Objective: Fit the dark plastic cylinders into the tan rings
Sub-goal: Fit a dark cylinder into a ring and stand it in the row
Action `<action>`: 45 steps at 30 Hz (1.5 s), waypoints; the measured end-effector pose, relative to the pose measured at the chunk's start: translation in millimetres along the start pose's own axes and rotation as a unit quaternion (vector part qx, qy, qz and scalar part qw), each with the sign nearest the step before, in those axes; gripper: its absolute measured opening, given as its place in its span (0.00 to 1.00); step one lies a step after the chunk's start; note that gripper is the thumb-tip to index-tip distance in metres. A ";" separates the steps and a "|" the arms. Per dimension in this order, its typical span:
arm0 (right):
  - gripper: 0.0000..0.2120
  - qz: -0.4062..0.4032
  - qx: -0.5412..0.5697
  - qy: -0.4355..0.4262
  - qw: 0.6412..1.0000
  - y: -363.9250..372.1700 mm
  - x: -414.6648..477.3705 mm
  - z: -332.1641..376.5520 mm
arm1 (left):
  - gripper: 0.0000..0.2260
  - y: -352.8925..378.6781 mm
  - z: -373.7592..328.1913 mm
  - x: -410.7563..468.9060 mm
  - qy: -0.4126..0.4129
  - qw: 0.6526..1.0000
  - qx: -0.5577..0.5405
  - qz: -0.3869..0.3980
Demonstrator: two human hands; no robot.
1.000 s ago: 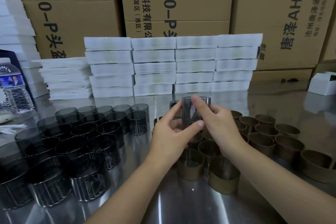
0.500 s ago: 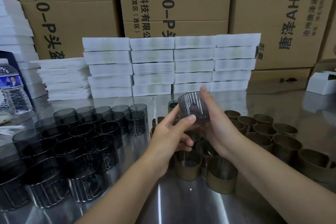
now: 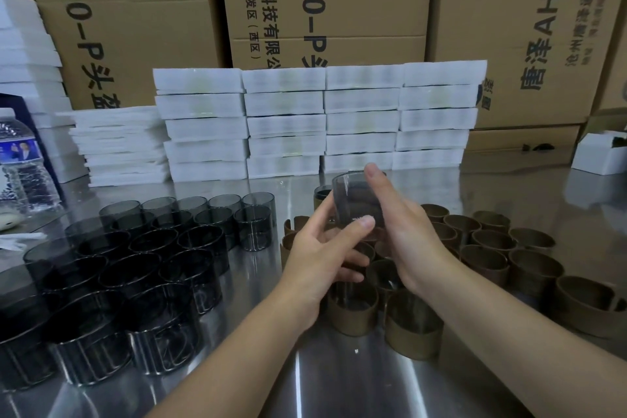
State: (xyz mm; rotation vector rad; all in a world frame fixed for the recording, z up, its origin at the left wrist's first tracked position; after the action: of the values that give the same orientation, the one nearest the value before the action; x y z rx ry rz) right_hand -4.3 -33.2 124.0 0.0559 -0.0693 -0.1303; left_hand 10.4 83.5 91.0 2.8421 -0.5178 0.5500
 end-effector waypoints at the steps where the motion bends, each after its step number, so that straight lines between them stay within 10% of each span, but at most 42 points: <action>1: 0.36 -0.008 0.006 -0.002 1.000 -0.3 0.9 -0.6 | 0.35 -0.6 -1.0 0.3 0.004 1.000 0.010 -0.009; 7: 0.34 -0.045 0.042 -0.019 0.998 -0.1 1.9 -4.8 | 0.44 -0.2 0.1 0.5 0.039 0.998 0.044 -0.024; 15: 0.28 -0.057 0.075 -0.078 0.992 8.2 -5.8 -4.6 | 0.22 4.8 0.9 -0.2 0.082 0.995 0.043 -0.028; 31: 0.39 0.021 0.009 -0.015 1.000 4.8 -2.6 -1.4 | 0.37 -4.2 -2.8 0.7 0.121 0.988 0.096 -0.017; 45: 0.39 0.060 0.069 0.016 0.996 3.9 3.4 -3.6 | 0.30 -2.6 -5.7 -1.4 0.082 0.995 0.032 0.043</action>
State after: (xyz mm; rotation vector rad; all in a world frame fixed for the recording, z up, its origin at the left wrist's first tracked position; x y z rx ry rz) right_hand -0.2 -29.6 120.8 0.1923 -0.0489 -0.0049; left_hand 8.4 87.8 95.2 2.8115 -0.6055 0.8225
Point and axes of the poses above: each hand's wrist, its own x-axis towards the middle knuckle, its own y-axis out of the palm, z = x × y, the point moved 1 cm from there along x, towards the middle knuckle, and after that the axes turned 8 degrees about y, right-handed, at the moved point
